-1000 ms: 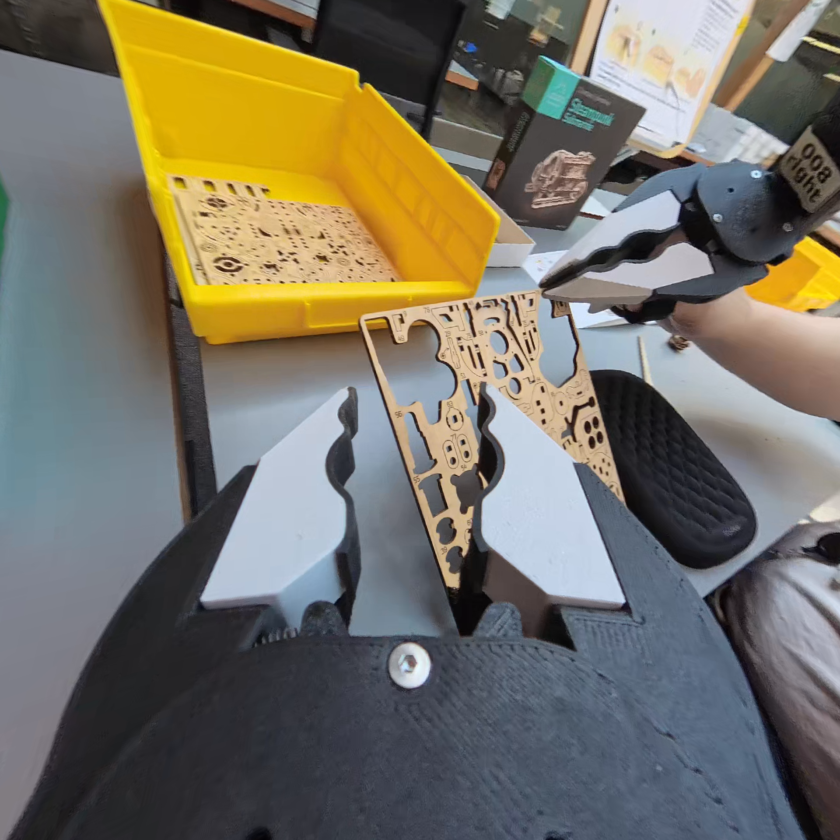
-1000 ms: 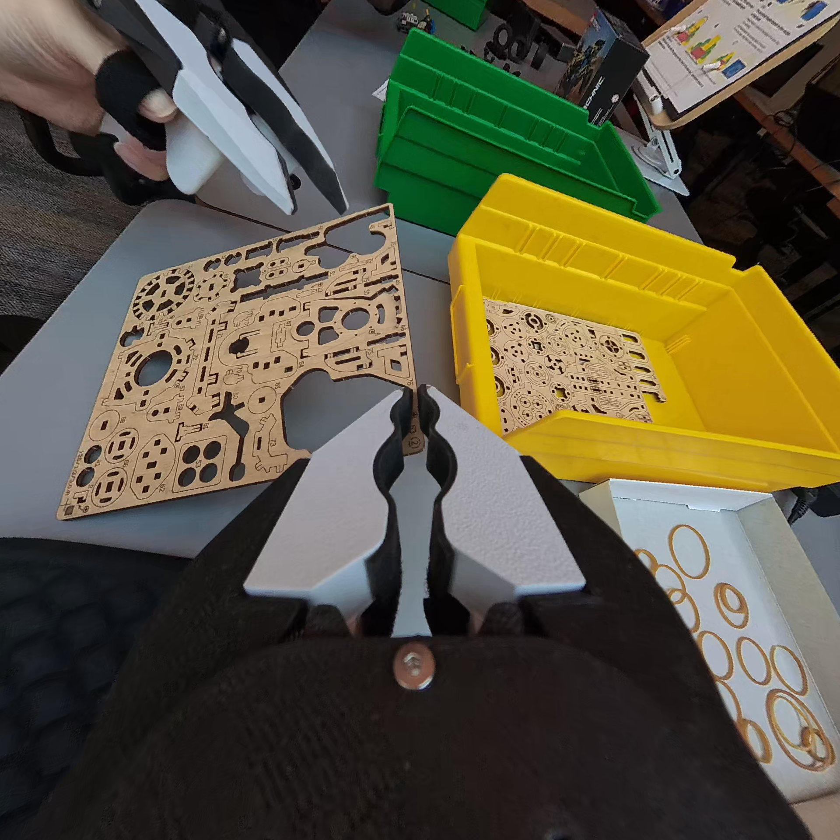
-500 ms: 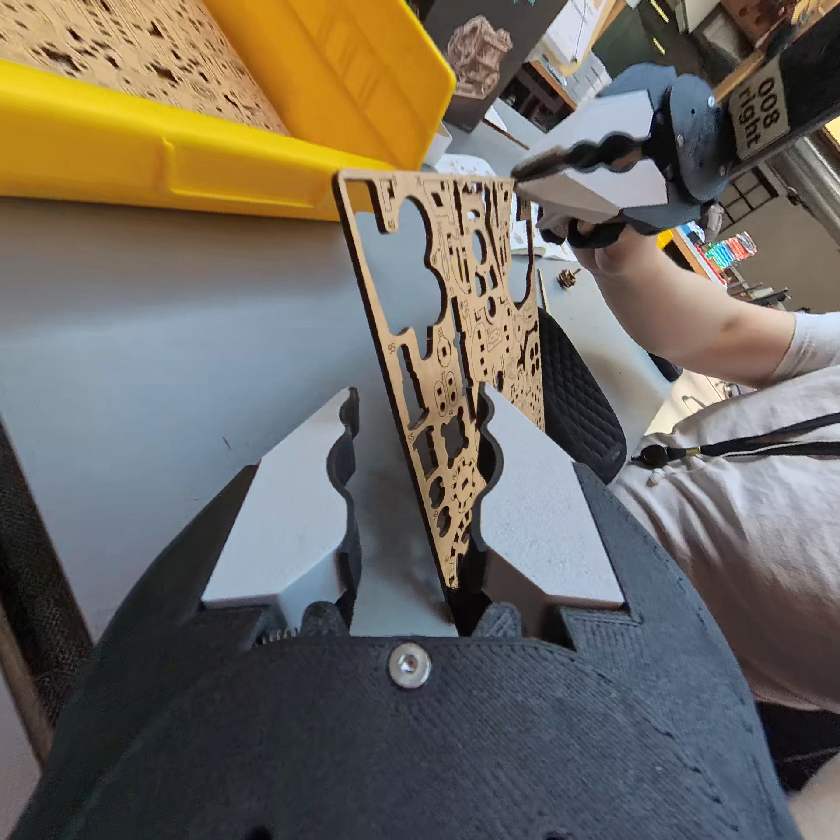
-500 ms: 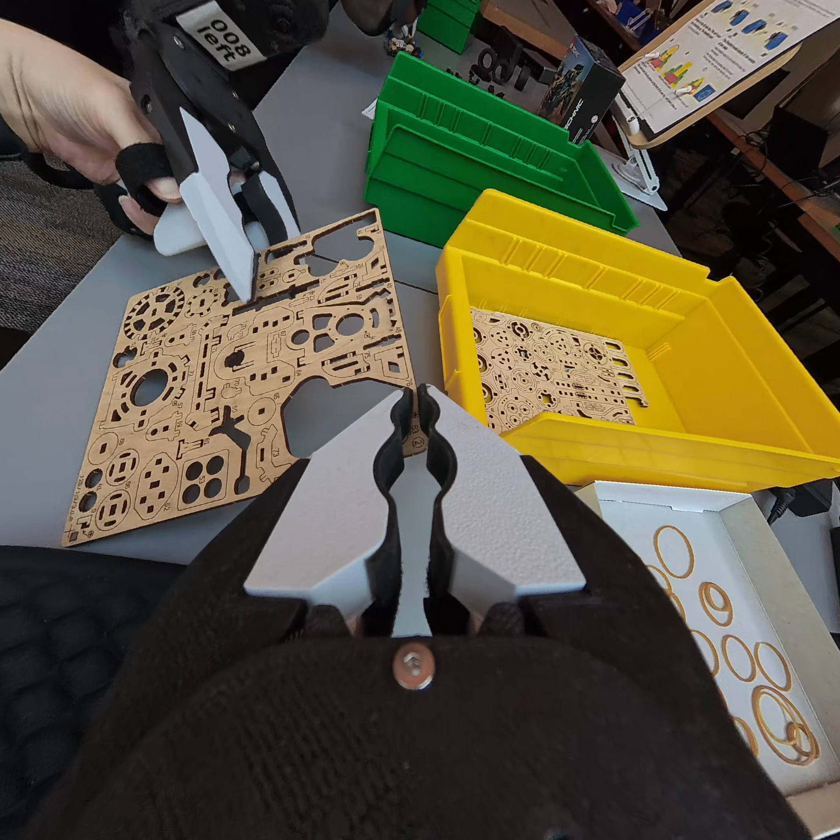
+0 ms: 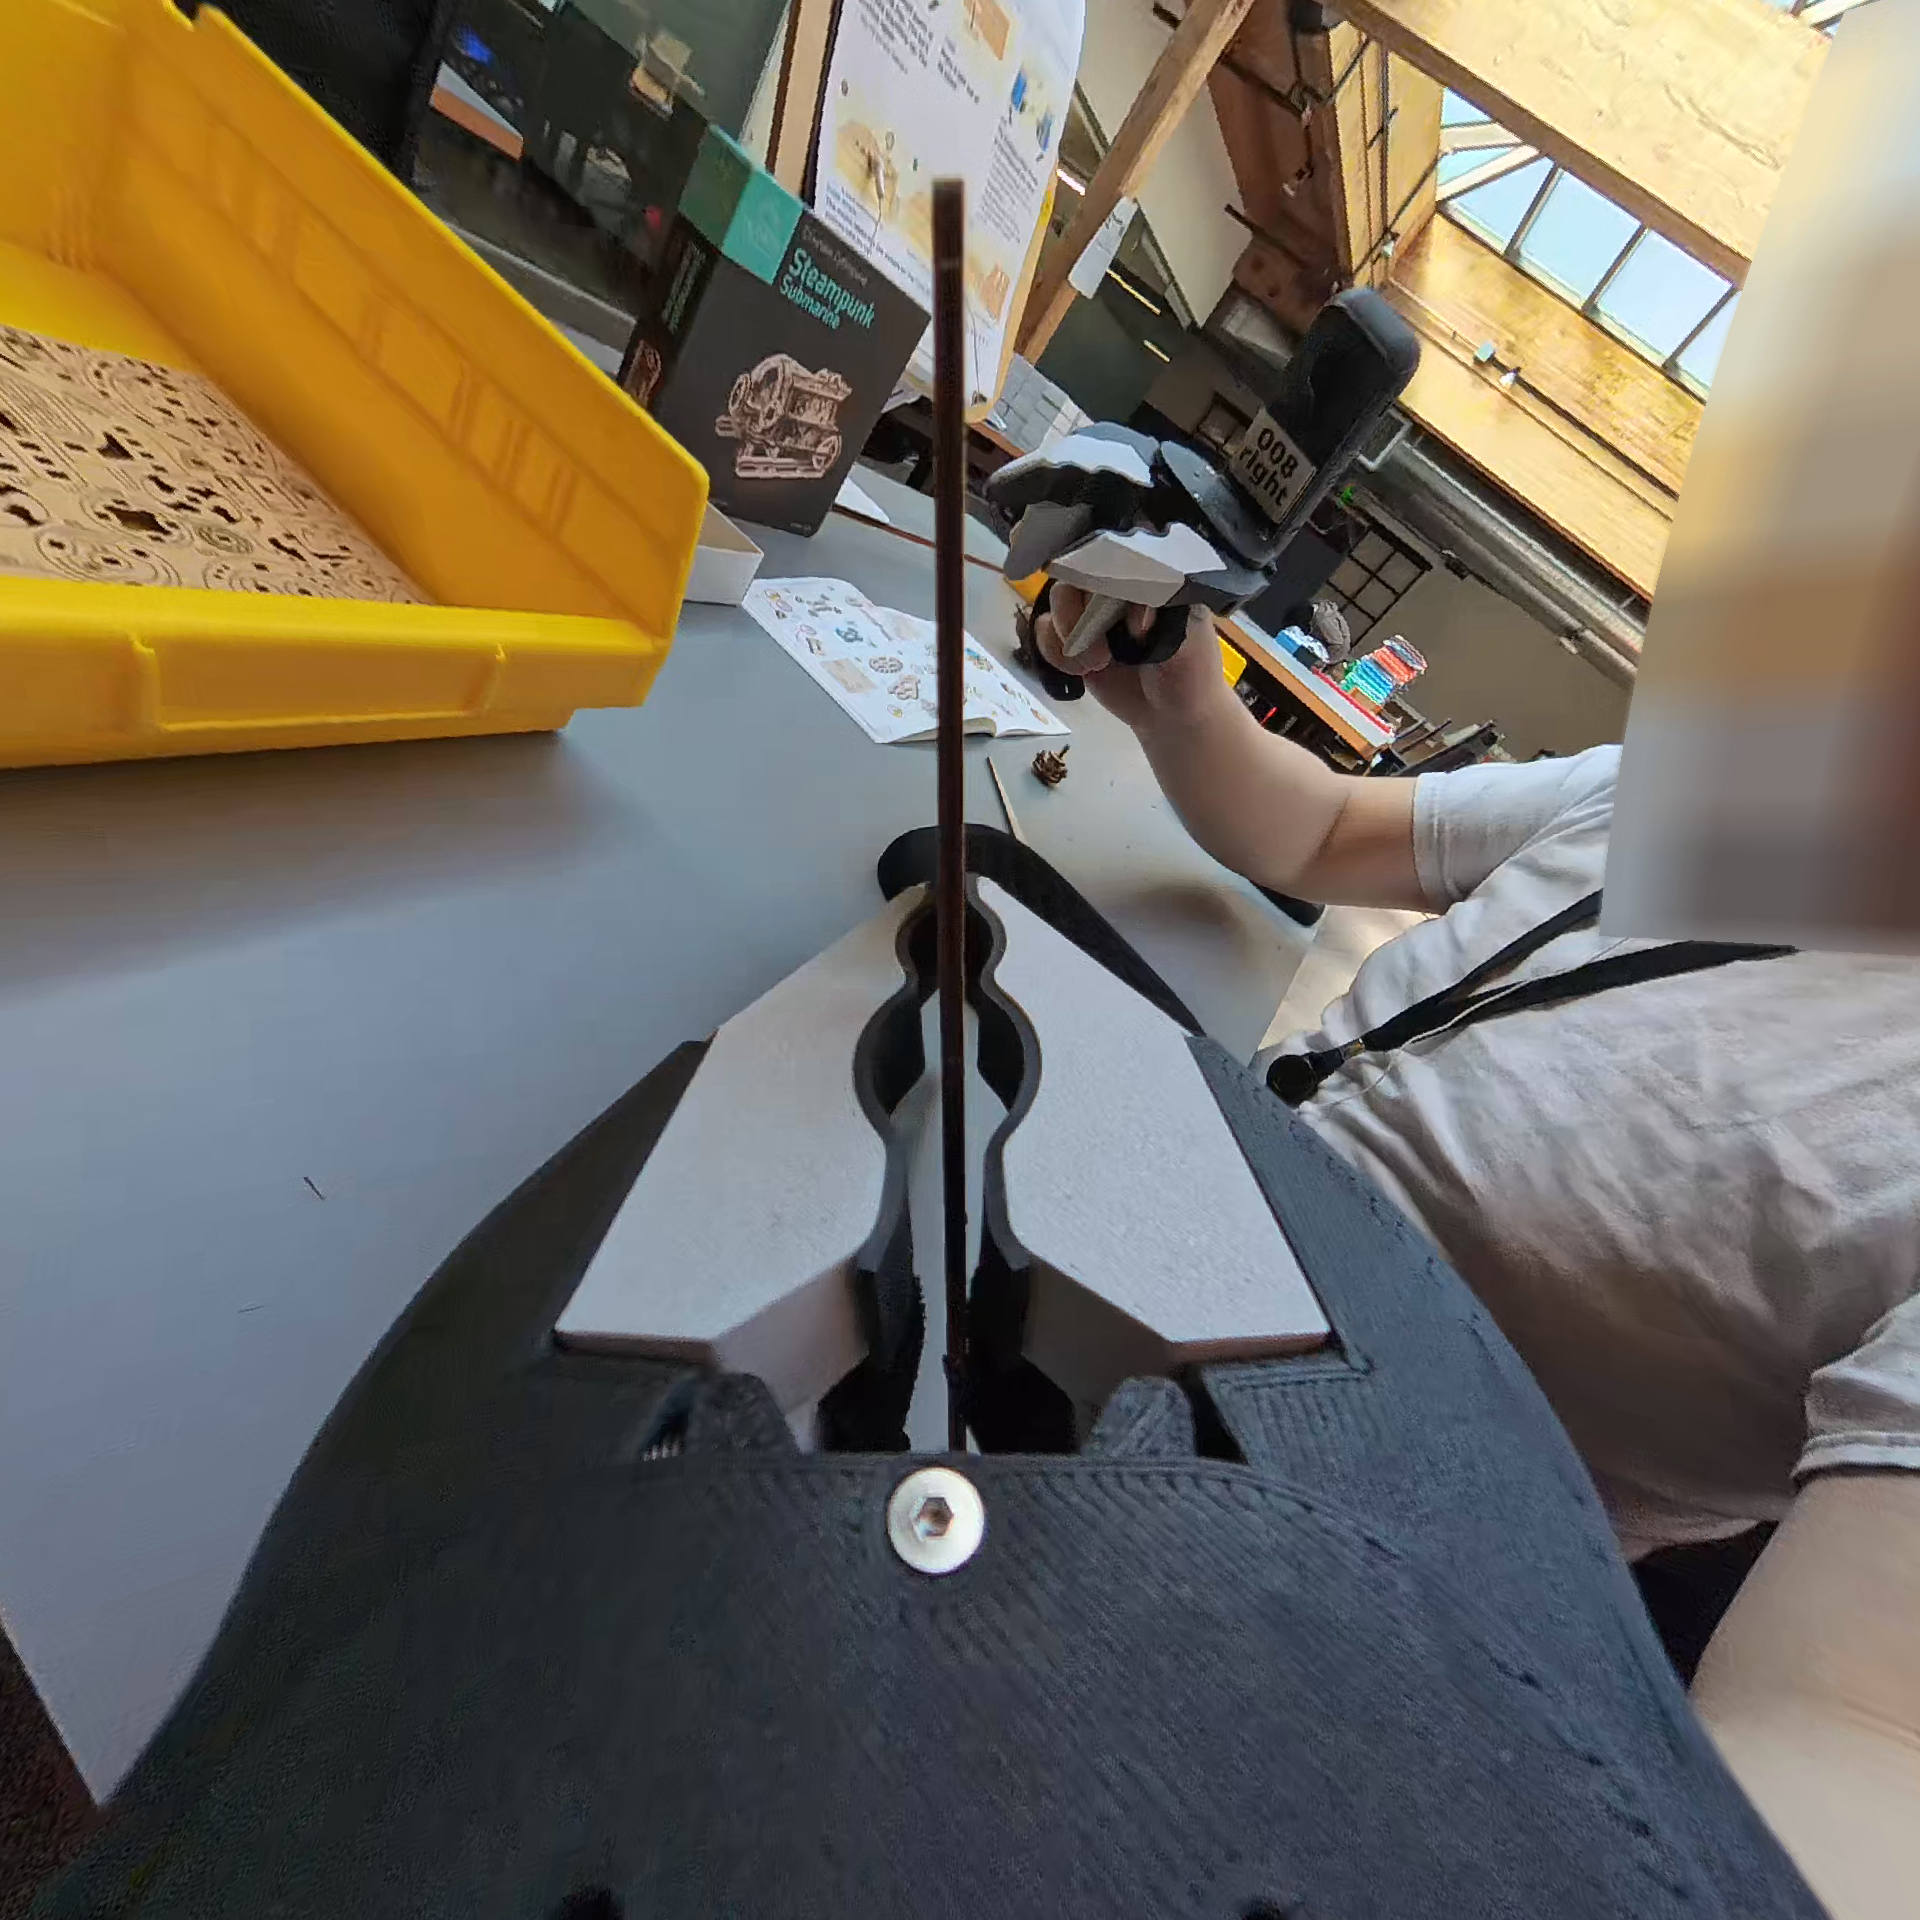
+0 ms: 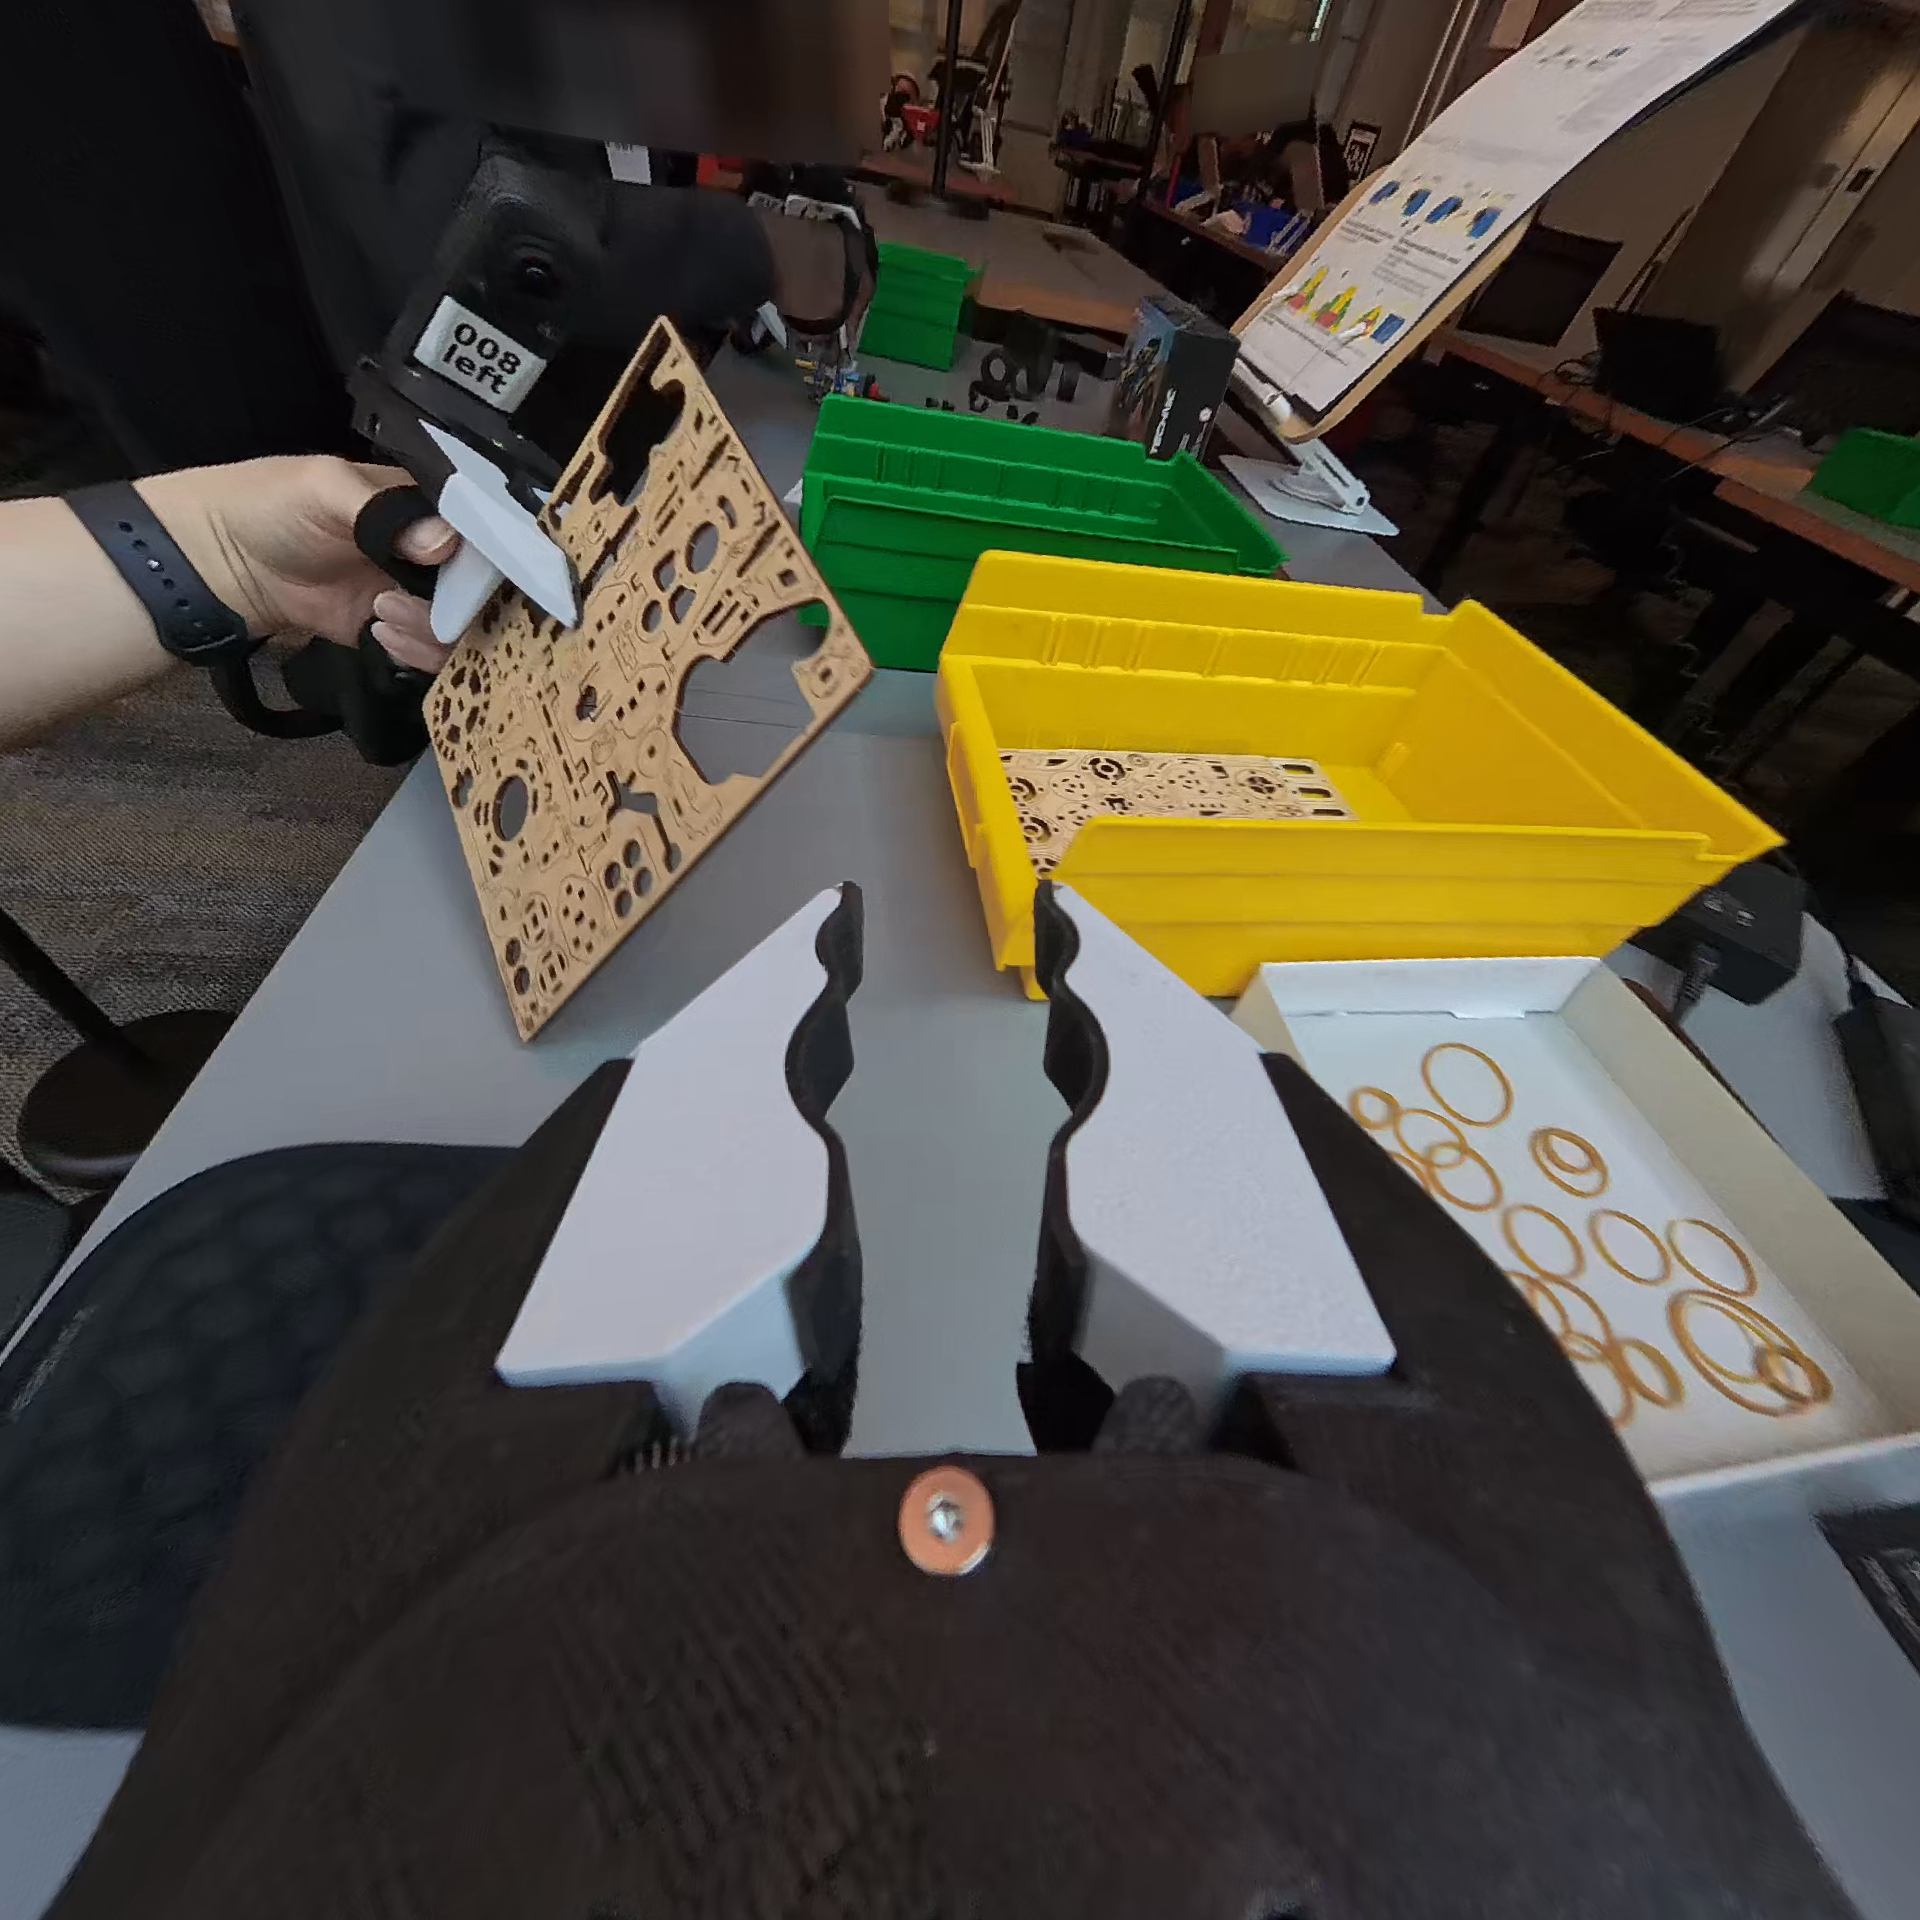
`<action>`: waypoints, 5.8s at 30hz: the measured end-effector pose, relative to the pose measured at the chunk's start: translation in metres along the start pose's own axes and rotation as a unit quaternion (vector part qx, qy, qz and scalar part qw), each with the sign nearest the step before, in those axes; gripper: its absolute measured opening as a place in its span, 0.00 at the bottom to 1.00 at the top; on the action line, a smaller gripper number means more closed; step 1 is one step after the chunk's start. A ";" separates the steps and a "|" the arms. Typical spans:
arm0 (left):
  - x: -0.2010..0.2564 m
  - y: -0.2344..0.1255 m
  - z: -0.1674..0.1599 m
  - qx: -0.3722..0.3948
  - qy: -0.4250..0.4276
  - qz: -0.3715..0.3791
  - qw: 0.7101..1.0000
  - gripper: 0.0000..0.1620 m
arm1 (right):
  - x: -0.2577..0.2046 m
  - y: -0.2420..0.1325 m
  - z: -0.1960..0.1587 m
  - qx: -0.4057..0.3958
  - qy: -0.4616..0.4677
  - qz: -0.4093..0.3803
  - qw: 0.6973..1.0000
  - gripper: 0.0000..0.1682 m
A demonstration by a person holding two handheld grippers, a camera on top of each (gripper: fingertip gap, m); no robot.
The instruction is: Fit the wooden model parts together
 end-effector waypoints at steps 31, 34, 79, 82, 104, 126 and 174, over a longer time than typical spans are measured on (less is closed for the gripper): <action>0.053 0.421 0.106 -0.040 0.042 -0.204 0.977 0.00 | 0.138 -0.239 -0.056 0.128 0.324 0.023 0.937 0.22; 0.052 0.428 0.096 -0.054 0.037 -0.214 0.975 0.00 | 0.139 -0.236 -0.061 0.131 0.342 0.039 0.930 0.15; 0.051 0.440 0.072 -0.071 0.061 -0.232 0.968 0.09 | 0.147 -0.266 -0.057 0.125 0.324 0.022 0.938 0.01; 0.054 0.440 0.073 -0.072 0.074 -0.227 0.969 0.09 | 0.146 -0.264 -0.058 0.128 0.330 0.031 0.935 0.01; 0.052 0.438 0.074 -0.059 0.059 -0.245 0.966 0.00 | 0.142 -0.262 -0.057 0.120 0.328 0.040 0.936 0.01; 0.040 0.437 0.078 -0.047 0.039 -0.224 0.973 0.03 | 0.147 -0.264 -0.062 0.121 0.338 0.034 0.933 0.01; 0.041 0.430 0.080 -0.045 0.062 -0.231 0.970 0.01 | 0.137 -0.244 -0.068 0.113 0.334 0.054 0.934 0.01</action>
Point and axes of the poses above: each gripper's, where its closed fingertips meet, y out along the fingers, z out of its top, x = y × z across the jaws, the point moved 5 cm from there along -y, back along the fingers, and after that the axes turned 3 degrees about -y, right-handed, at the moved point
